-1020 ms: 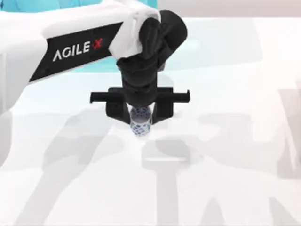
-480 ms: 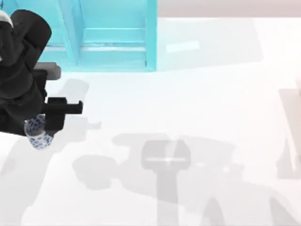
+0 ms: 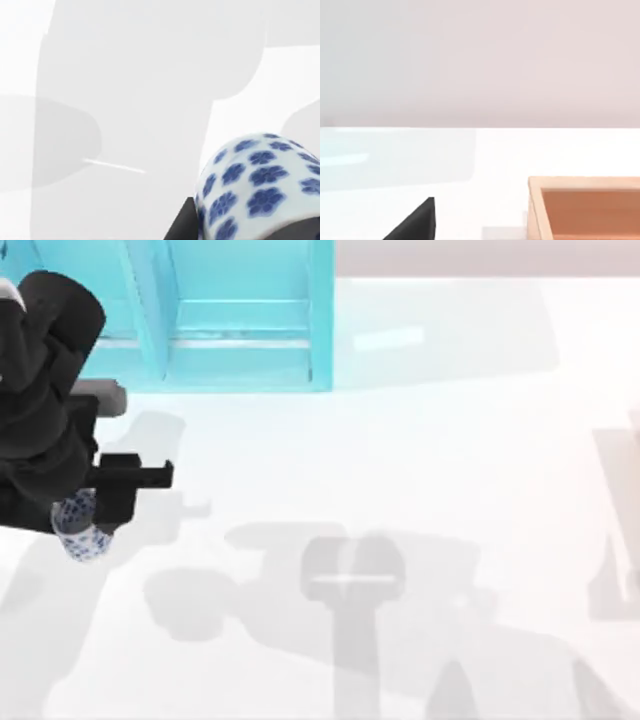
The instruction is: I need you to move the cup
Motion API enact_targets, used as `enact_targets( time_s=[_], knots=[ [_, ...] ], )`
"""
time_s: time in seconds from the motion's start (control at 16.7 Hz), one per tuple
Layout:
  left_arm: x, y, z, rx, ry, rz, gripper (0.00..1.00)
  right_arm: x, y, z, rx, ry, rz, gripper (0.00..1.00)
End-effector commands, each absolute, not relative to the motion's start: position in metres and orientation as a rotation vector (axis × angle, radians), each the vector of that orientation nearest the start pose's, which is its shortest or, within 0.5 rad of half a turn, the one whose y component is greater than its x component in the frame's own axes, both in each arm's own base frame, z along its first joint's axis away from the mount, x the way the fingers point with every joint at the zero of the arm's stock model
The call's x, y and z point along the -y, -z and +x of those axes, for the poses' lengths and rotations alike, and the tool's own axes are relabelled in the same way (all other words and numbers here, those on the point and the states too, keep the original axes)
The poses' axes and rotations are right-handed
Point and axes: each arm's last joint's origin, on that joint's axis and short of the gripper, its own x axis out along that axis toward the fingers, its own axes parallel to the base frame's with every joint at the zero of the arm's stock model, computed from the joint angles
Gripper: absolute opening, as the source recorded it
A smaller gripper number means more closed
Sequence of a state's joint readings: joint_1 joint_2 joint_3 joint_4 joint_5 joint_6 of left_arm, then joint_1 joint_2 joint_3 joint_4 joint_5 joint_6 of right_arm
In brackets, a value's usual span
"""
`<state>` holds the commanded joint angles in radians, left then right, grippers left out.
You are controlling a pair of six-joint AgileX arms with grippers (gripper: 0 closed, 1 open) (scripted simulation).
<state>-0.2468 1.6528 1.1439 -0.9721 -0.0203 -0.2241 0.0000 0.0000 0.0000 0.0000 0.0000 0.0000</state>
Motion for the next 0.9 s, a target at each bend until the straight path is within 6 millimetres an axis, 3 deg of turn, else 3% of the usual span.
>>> enact_targets(
  time_s=[0.36,0.6,0.9],
  knots=[
    [0.07,-0.147,0.294,-1.47,0.019,0.011,0.0,0.001,-0.16,0.106,0.0,0.0,0.0,1.0],
    [0.07,-0.144,0.294,-1.474,0.019,0.012,0.0,0.001,-0.16,0.106,0.0,0.0,0.0,1.0],
    [0.07,-0.144,0.294,-1.474,0.019,0.012,0.38,0.001,-0.16,0.106,0.0,0.0,0.0,1.0]
  ],
)
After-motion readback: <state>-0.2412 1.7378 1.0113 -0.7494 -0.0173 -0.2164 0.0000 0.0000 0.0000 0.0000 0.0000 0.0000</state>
